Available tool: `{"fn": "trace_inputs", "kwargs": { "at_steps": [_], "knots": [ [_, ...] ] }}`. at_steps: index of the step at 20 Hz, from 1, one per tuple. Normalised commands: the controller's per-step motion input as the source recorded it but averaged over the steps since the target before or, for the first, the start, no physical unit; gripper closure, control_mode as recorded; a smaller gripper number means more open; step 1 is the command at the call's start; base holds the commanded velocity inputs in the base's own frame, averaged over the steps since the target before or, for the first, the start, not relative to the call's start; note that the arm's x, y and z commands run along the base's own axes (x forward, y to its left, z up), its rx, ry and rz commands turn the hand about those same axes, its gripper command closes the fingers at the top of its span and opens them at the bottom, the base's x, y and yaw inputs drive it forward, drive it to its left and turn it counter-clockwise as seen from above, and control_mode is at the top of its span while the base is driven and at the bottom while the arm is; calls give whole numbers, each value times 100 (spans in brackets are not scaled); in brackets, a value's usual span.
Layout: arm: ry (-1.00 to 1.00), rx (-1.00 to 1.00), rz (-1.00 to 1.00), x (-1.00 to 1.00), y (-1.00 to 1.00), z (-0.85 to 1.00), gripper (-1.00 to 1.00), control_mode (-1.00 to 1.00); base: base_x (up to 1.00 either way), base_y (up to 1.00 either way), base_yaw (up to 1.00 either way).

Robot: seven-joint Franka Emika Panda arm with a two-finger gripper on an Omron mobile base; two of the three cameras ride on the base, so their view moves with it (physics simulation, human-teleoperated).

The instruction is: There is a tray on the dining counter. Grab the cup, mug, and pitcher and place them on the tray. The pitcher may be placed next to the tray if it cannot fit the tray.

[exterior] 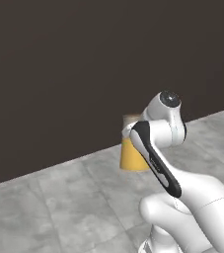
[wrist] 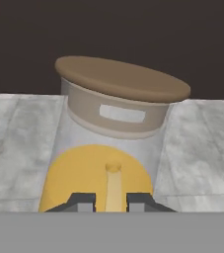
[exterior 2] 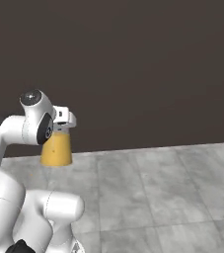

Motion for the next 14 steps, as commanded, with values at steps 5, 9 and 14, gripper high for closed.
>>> {"fn": "trace_inputs", "kwargs": {
  "at_steps": [5, 9, 14],
  "knots": [
    [0, 0, 0, 0, 0, 0, 100, 100, 100, 100, -52],
    [0, 0, 0, 0, 0, 0, 100, 100, 100, 100, -66],
    [0, 0, 0, 0, 0, 0, 100, 100, 100, 100, -70]
  ]
}}
